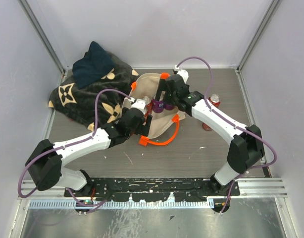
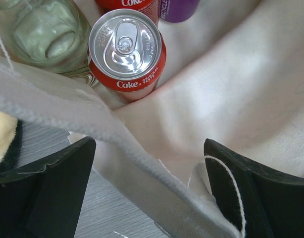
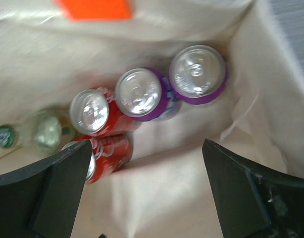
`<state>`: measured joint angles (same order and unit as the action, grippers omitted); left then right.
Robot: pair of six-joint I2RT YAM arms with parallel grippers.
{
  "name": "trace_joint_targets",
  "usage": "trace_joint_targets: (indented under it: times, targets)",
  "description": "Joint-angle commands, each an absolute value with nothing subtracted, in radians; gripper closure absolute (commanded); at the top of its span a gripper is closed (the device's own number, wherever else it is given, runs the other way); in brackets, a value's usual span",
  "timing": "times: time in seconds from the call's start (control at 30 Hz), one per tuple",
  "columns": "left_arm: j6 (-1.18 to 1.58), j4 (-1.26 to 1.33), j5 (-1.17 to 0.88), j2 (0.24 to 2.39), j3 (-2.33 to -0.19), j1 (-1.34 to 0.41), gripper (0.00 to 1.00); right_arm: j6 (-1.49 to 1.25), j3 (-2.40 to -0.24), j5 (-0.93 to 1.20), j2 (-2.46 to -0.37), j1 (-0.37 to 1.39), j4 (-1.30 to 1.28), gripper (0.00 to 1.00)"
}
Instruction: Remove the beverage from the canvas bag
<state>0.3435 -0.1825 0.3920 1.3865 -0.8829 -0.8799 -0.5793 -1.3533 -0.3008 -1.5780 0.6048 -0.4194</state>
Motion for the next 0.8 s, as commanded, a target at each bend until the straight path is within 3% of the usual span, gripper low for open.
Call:
trace_joint_targets:
  times: [0.0,0.5,0.77]
  targets:
    - [0.347,-0.172,0.381,1.408,-0.866,-0.881,0.02,-0.688,-1.320,-0.303,-1.585,0.526,-0.357,0.01]
    - [0.339,-0.181,0.364,1.432,-0.866,-0.894,0.02,-0.674,-1.460,-0.337,-1.780,0.463,-0.411,0.00]
    - [0.339,-0.190,0.362,1.432,-0.864,-0.897,0.02,-0.771,-1.467,-0.471,-1.831,0.468,-0.388,0.00]
